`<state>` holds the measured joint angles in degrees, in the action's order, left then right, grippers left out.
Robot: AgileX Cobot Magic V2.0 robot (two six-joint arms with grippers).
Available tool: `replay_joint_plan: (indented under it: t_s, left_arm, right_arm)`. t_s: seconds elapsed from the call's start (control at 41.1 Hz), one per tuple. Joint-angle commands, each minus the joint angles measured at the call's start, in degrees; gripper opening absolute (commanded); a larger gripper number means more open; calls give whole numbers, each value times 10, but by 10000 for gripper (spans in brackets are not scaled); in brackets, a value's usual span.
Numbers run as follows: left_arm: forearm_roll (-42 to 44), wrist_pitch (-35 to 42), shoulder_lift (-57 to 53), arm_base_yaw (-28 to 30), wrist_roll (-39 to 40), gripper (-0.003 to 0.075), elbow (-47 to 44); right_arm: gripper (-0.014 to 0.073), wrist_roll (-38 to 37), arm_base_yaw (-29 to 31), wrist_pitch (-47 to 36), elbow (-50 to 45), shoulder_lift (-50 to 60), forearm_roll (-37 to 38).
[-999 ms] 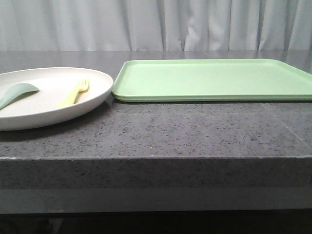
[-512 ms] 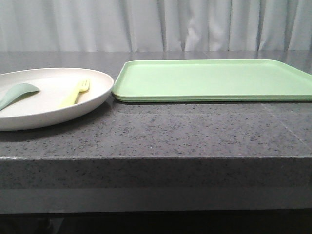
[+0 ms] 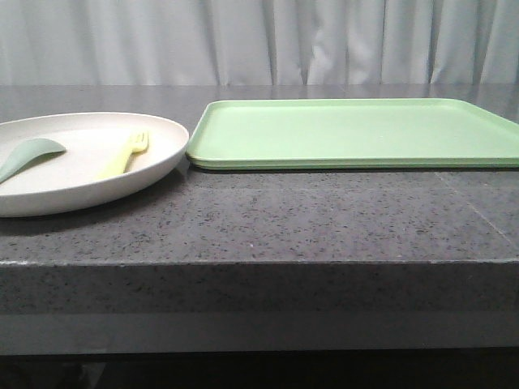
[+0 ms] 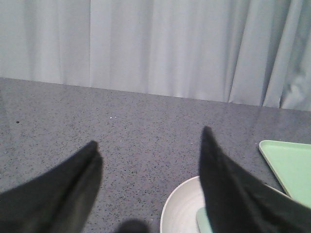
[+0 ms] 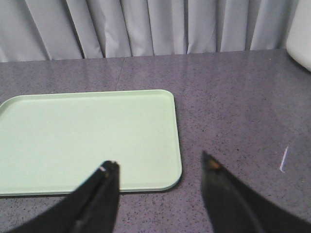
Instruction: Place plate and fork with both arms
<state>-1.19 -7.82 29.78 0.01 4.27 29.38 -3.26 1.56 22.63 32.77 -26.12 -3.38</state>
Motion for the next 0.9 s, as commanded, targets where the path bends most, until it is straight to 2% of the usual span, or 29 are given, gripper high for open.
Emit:
replay_joint_plan:
  t_s: [0.0, 0.195, 0.292, 0.414, 0.512, 0.682, 0.877]
  left_arm:
    - [-1, 47, 9, -1, 0, 627, 22]
    - [-15, 58, 40, -1, 0, 602, 31]
    - [-14, 25, 90, -1, 0, 599, 72]
    - [6, -84, 178, -1, 0, 599, 162]
    - [33, -201, 260, -1, 0, 599, 241]
    - [19, -352, 378, -13, 0, 599, 350]
    - [19, -422, 478, -48, -16, 599, 403]
  right_arm:
    - [627, 1, 2, -57, 22, -7, 0]
    - [636, 1, 2, -59, 22, -7, 0]
    - [636, 1, 2, -60, 22, -7, 0]
    - [636, 1, 2, -60, 22, -7, 0]
    - [636, 1, 2, -59, 22, -7, 0]
    - [636, 1, 2, -59, 22, -7, 0]
    - [636, 1, 2, -59, 22, -7, 0]
